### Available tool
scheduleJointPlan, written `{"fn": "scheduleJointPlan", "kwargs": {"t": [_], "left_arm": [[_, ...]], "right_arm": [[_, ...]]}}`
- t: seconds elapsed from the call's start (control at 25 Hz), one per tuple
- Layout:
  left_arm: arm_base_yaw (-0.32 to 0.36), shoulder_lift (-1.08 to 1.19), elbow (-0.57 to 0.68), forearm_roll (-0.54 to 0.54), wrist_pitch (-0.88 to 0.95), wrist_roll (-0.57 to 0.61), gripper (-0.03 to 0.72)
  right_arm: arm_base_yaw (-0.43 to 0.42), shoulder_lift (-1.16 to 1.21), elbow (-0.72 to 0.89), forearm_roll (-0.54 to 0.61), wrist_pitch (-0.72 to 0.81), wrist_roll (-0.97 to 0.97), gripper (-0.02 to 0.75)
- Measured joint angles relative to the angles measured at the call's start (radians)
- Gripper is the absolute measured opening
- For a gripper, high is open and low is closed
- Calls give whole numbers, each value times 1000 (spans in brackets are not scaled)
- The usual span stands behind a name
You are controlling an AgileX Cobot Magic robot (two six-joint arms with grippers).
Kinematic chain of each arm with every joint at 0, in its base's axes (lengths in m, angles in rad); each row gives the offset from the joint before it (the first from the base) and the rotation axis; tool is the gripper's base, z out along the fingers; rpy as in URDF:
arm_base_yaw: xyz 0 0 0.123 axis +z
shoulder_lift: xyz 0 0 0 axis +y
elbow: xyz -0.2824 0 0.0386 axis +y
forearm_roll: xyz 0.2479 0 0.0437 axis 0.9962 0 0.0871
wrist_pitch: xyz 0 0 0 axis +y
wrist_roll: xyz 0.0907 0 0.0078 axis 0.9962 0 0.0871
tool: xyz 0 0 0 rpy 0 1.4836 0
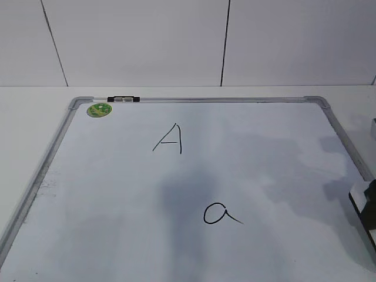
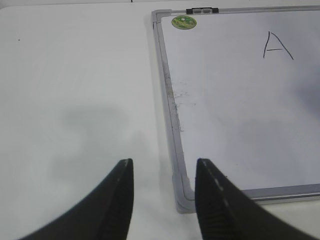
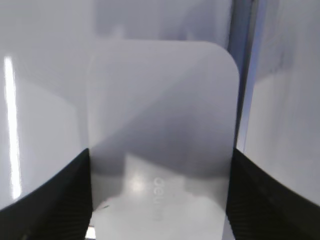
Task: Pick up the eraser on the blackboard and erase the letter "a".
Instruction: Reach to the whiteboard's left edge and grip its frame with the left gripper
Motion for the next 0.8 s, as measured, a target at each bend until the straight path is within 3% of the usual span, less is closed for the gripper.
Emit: {"fn": "scheduleJointPlan", "kwargs": {"t": [0.8], "left_arm": [[0, 0, 0, 0, 0, 0, 307]], "right_arm": [[0, -306, 0, 82, 260, 0, 573]]}}
